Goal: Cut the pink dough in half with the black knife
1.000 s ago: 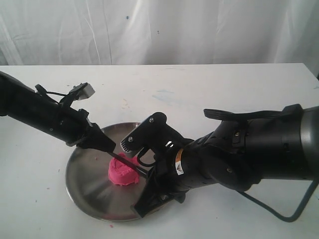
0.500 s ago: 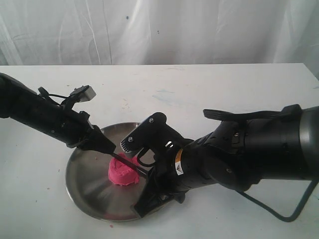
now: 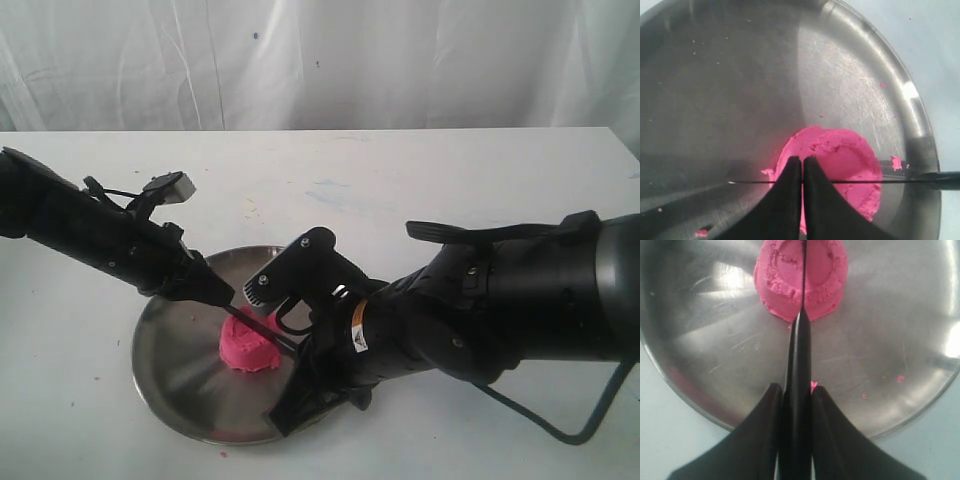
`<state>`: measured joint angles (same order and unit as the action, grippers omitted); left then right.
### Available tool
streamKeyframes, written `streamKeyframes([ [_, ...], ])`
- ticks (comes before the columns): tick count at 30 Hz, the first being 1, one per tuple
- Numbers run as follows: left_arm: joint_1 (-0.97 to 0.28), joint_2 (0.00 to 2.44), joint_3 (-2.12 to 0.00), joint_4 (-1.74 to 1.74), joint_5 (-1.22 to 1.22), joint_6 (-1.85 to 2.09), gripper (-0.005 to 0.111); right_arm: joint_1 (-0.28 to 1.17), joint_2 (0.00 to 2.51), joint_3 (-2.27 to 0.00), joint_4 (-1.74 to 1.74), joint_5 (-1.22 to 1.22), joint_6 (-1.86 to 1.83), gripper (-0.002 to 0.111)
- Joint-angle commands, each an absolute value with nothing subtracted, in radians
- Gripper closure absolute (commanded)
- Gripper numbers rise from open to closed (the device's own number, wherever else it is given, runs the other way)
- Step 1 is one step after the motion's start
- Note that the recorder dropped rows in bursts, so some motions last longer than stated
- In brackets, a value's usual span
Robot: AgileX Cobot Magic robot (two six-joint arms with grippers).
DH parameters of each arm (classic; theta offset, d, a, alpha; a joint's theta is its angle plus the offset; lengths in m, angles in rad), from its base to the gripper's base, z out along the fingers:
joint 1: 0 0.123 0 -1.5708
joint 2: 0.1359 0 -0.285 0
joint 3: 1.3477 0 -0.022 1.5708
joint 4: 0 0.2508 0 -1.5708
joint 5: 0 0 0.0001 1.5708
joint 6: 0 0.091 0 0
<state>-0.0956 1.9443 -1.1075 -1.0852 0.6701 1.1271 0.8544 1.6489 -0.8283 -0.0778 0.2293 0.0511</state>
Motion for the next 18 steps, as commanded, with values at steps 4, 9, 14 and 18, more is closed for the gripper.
streamKeyframes([
  [4,-0.123,1.973,-1.108,-1.091,0.665,1.121,0.098,0.847,1.642,-0.826,-0.082,0.223,0.048,0.108],
  [9,-0.123,1.956,-1.108,-1.091,0.667,1.121,0.098,0.847,1.664,-0.826,-0.082,0.223,0.048,0.108],
  [14,-0.123,1.954,-1.108,-1.091,0.669,1.121,0.098,0.847,1.668,-0.826,-0.082,0.216,0.048,0.108],
  [18,-0.123,1.954,-1.108,-1.091,0.674,1.121,0.098,0.847,1.676,-0.826,-0.082,0.218,0.048,0.108],
])
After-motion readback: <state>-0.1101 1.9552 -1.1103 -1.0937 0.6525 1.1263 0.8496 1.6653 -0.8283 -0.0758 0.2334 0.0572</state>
